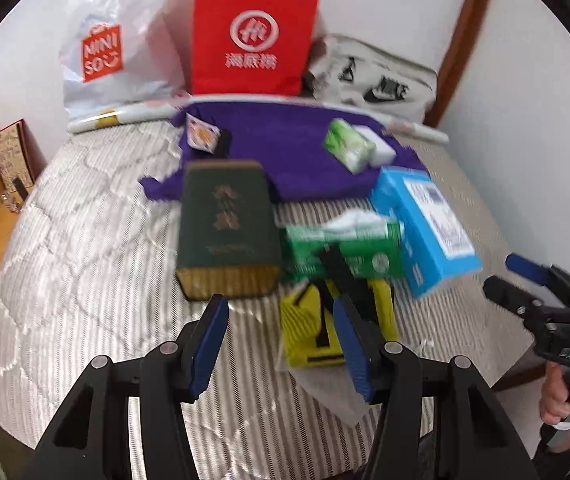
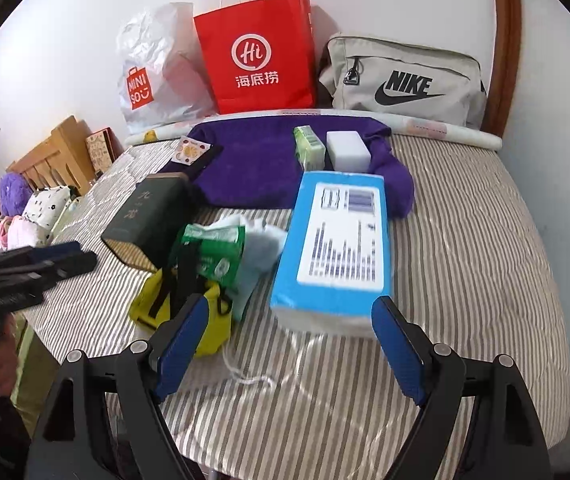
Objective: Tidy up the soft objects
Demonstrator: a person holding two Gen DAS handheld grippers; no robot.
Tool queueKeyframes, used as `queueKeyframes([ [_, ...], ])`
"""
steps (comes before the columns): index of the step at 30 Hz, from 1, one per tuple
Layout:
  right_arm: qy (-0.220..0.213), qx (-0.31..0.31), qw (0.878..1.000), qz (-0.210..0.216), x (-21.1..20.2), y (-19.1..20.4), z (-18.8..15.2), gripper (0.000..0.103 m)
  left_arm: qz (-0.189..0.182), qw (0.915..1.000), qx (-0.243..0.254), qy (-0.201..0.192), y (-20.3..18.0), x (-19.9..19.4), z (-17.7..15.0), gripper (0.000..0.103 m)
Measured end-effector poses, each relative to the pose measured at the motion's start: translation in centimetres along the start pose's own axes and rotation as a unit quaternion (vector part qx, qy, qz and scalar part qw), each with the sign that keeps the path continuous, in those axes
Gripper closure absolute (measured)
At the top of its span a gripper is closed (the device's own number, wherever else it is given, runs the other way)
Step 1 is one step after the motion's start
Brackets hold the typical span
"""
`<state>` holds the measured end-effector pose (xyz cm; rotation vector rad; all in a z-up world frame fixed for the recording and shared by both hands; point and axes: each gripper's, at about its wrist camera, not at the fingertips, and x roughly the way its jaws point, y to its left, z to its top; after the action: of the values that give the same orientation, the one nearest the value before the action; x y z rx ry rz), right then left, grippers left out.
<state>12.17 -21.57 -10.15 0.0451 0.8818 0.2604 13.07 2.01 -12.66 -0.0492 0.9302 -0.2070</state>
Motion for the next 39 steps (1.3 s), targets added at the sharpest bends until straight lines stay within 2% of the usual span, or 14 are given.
queueKeyframes([
  [6, 0.004, -0.010, 1.000, -0.001, 0.3, 0.0, -2.1, 0.019, -0.035, 0.9993, 0.008, -0.006, -2.3, 1.7, -0.9, 0.051],
  [14, 0.009, -0.004, 1.000, 0.007, 0.5, -1.6, -3.2, 0.019, -0.038, 0.9991, 0.016, 0.006, -5.5, 5.0, 0.1, 0.052],
  [18, 0.017, 0.008, 1.000, 0.011, 0.8, -2.9, -3.6, 0.019, -0.036, 0.9990, 0.001, 0.025, -5.3, 7.1, 0.0, 0.073],
  [25, 0.029, 0.019, 0.999, 0.021, 1.9, -3.5, -4.4, 0.019, -0.012, 0.9992, -0.001, 0.039, -6.0, 8.6, 0.5, 0.072],
  [29, 0.033, 0.015, 0.999, 0.025, 2.2, -3.4, -4.5, 0.019, -0.010, 0.9993, 0.003, 0.037, -6.2, 9.0, 0.6, 0.073],
  [33, 0.032, 0.011, 0.999, 0.023, 2.0, -3.2, -4.5, 0.019, -0.032, 0.9992, -0.001, 0.024, -5.5, 8.0, 0.8, 0.095],
  [35, 0.028, 0.014, 0.999, 0.029, 1.8, -3.1, -4.5, 0.019, -0.056, 0.9983, -0.005, 0.014, -5.1, 7.1, 0.9, 0.098],
  [39, 0.028, 0.004, 0.999, 0.032, 2.0, -2.5, -4.3, 0.019, -0.064, 0.9979, 0.009, 0.008, -5.0, 6.3, 0.9, 0.098],
])
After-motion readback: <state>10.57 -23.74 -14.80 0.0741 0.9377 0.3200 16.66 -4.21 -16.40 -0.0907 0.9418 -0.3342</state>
